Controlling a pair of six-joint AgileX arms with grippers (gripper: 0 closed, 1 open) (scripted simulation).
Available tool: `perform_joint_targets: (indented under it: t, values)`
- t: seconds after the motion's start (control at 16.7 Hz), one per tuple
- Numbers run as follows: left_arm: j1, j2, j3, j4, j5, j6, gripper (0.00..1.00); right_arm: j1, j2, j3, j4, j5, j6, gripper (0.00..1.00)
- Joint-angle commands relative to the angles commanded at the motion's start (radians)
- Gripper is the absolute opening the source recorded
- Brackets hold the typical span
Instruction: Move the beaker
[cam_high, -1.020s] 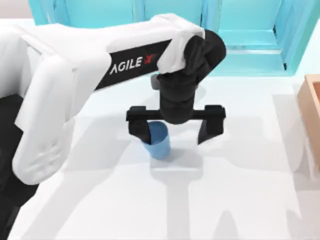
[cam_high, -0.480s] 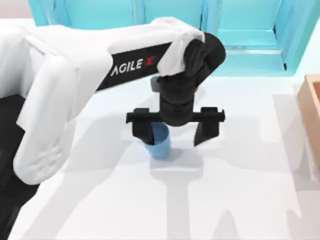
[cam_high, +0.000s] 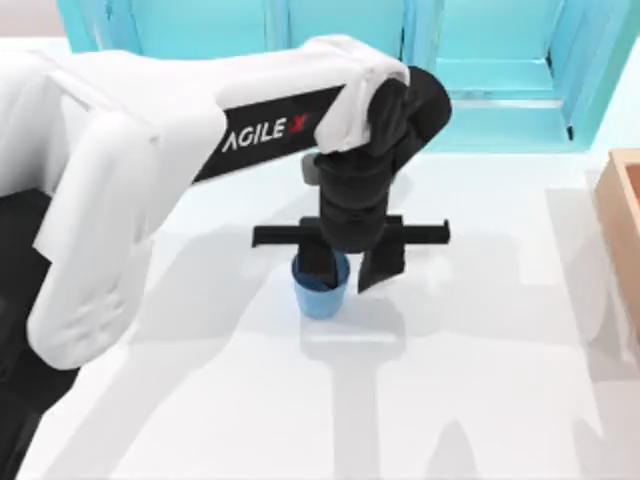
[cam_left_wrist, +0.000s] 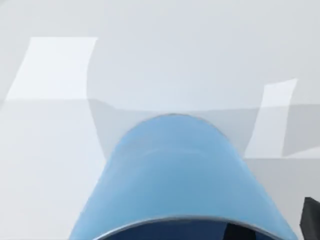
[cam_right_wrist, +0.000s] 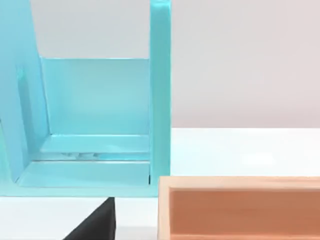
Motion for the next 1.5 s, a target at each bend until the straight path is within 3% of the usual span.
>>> perform_joint_targets:
  t: [0.12, 0.78, 0.96, 1.32, 1.5]
  values:
    - [0.000, 0.000, 0.000, 0.000, 0.000, 0.000, 0.00, 0.000, 0.000, 0.000, 0.000, 0.000, 0.000, 1.00]
    - [0.038, -0.028, -0.026, -0.004, -0.001, 0.039, 0.00, 0.000, 0.000, 0.000, 0.000, 0.000, 0.000, 1.00]
    - [0.165, -0.112, -0.108, -0.012, -0.003, 0.161, 0.00, 0.000, 0.000, 0.000, 0.000, 0.000, 0.000, 1.00]
    - [0.548, -0.352, -0.339, -0.030, -0.010, 0.541, 0.00, 0.000, 0.000, 0.000, 0.000, 0.000, 0.000, 1.00]
    - [0.669, -0.450, -0.424, -0.031, -0.011, 0.663, 0.00, 0.000, 0.000, 0.000, 0.000, 0.000, 0.000, 1.00]
